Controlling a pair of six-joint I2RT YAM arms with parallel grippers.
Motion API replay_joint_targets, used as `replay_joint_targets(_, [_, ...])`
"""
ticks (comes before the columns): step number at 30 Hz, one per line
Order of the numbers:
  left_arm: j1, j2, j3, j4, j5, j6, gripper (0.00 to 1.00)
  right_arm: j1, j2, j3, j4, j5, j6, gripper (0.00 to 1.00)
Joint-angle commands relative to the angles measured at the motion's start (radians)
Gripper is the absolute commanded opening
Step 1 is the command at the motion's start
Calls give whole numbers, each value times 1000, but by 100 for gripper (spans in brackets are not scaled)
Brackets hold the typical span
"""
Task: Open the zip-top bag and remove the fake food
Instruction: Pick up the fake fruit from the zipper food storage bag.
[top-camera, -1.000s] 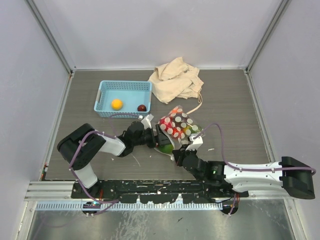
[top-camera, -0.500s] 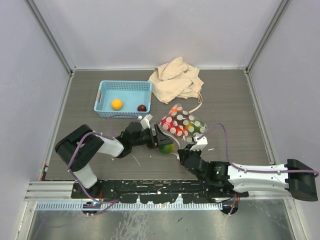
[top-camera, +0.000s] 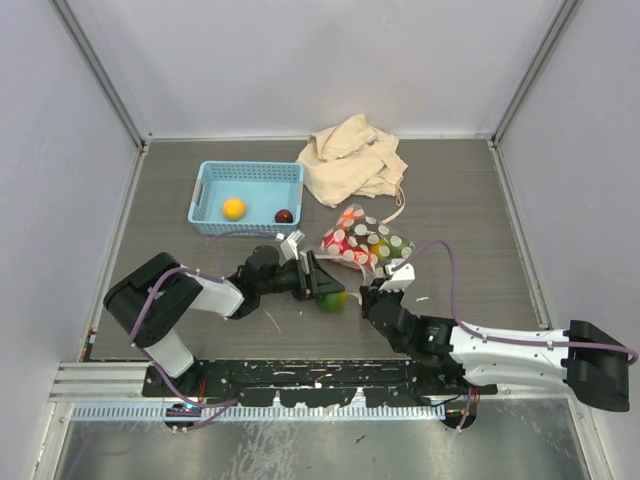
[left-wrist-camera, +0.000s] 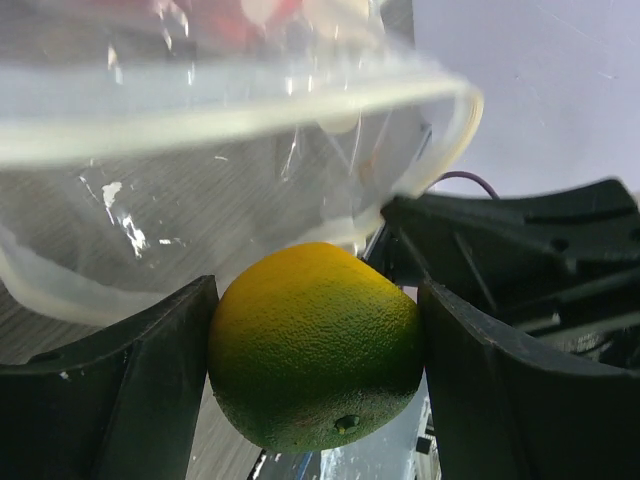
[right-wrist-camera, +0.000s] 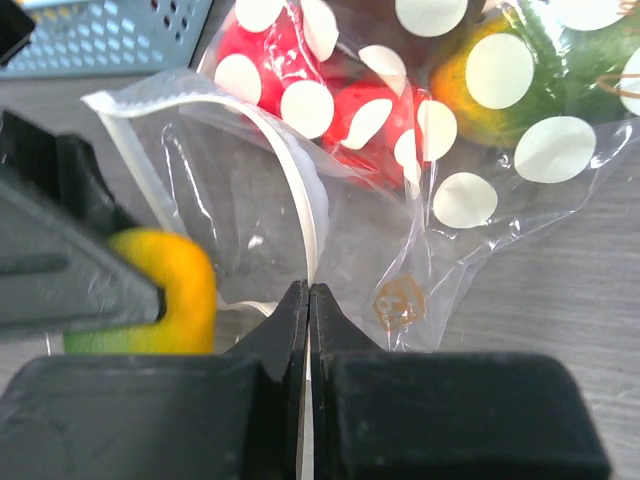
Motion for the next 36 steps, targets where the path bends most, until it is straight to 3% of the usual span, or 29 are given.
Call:
replay_joint_targets(1, [5,-58,-5,37,24,29,25,-115,21,47,184,-83,-100,1])
replay_joint_targets(10, [29,-92,-2,-14,25,64,25,-175,46,57,253,-178,-163,1])
replay_joint_targets(18, [134,-262,71,-327,61,216,26,-176,-59,0,226,-186,-151,1])
replay_joint_targets(26, [310,-443,117,-523,96,302,24,-176,-67,-16,231,-204,-142,1])
replay_joint_targets(36, [468,-552,218,-774,-37,439,20,-175,-67,-27,239,-208,-140,1])
